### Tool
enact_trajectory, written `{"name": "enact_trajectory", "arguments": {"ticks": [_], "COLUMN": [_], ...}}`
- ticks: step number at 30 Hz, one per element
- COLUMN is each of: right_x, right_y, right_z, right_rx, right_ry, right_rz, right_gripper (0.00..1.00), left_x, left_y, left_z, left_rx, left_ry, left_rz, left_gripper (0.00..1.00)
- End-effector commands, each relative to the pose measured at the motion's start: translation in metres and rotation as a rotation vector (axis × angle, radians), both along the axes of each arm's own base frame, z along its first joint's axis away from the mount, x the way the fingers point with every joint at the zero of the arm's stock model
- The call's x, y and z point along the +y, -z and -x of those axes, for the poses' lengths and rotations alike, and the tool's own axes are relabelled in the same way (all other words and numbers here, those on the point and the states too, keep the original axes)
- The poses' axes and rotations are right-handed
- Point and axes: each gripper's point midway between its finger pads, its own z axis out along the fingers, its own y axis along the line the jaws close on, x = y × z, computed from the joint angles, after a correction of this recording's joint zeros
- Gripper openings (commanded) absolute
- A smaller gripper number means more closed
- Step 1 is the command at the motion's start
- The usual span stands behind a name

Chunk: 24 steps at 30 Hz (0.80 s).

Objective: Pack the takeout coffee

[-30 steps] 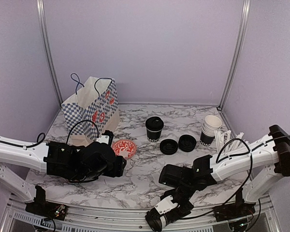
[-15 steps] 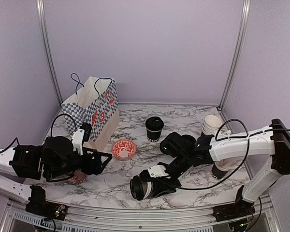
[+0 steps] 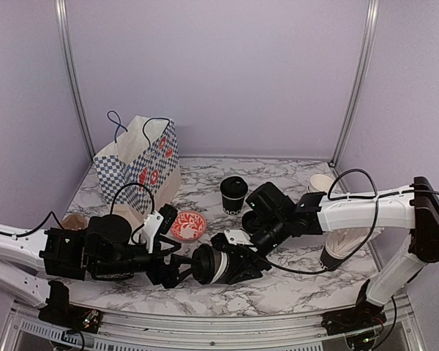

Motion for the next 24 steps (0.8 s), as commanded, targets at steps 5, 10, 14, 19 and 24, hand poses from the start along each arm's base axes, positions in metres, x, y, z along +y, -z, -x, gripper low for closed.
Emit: {"name": "enact_trajectory", "arguments": {"ticks": [5, 10, 14, 19, 24], "right_x": [0.007, 0.008, 0.011, 0.023, 0.037], "right_y": [-0.02, -0.021, -0.025, -0.015, 0.004], "right_z": [0.001, 0.0, -0.001, -0.007, -0.008], "right_rx": [0.021, 0.024, 0.027, 0.024, 0.067], "right_ry": [-0.015, -0.017, -0.023, -0.036, -0.069], "right_rz": [-0.049, -0.055, -0.066, -0.085, -0.118], "right_gripper": [0.6, 0.6, 0.6, 0.66, 0.69], "left_x": [-0.028, -0.03, -0.036, -0.044, -0.036], "left_y": [-0.022, -0.019, -0.016, 0.003, 0.015], "left_z": [0.019, 0.024, 0.023, 0.022, 0.019], "left_rx": [-0.042, -0.033, -0.041, -0.036, -0.026], "left_ry": [0.156, 0.189, 0.201, 0.211, 0.183], "left_rz": [0.086, 0.083, 0.067, 0.005, -0.03], "left_gripper": [0.89, 0.89, 0.9, 0.89, 0.89]}}
